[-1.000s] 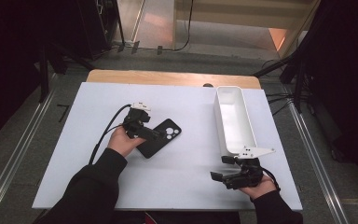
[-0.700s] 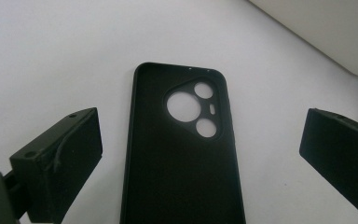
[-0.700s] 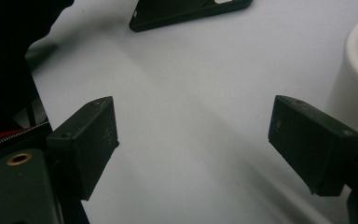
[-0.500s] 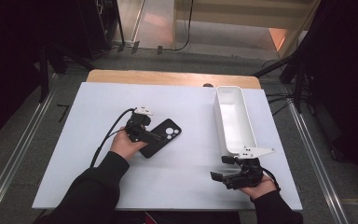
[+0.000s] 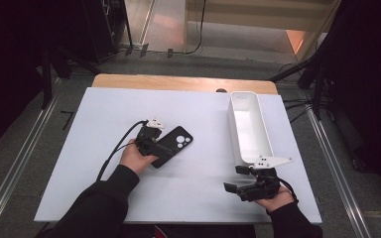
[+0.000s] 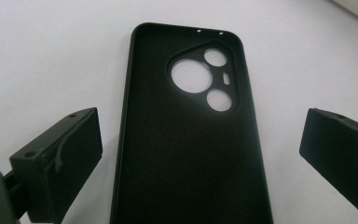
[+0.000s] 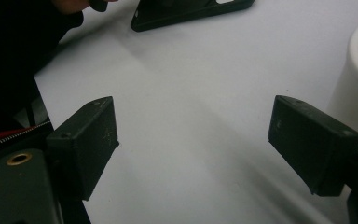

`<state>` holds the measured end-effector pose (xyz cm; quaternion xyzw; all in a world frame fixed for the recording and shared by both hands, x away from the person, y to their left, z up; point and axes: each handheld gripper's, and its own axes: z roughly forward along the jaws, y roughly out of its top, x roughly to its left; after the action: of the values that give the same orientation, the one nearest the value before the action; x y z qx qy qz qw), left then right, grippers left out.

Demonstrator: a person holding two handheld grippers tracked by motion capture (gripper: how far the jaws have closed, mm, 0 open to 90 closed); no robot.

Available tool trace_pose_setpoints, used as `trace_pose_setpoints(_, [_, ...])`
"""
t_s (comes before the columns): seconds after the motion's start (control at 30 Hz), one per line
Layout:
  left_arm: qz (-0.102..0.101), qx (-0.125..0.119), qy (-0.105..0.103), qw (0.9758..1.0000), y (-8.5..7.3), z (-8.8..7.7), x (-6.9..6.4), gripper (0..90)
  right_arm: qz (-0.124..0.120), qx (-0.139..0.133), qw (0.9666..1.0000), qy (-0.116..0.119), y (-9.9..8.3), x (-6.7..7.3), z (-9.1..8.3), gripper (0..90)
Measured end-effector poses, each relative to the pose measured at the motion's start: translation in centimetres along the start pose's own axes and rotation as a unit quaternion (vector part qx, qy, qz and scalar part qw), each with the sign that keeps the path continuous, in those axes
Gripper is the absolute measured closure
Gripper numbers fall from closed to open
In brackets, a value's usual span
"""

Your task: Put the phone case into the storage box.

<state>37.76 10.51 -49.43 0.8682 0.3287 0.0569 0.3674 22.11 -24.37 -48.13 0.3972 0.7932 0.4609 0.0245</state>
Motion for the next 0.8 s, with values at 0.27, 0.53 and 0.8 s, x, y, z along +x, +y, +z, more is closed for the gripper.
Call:
trace_pose_setpoints(0.27, [0.021,0.022,0.018,0.9994,-0.6,1.0,-0.2,0.0,0.001,0.000,1.0000,0.000,0.0,0.0,0.0,14.0])
trace_pose_setpoints(0.53, [0.063,0.031,0.056,0.9959,-0.9,1.6,-1.1,0.0,0.001,0.000,1.0000,0.001,0.0,0.0,0.0,14.1])
trace_pose_setpoints(0.8, [0.058,0.018,0.063,0.9961,-1.2,1.6,-1.2,0.0,-0.001,0.000,1.0000,0.000,0.0,0.0,0.0,14.0])
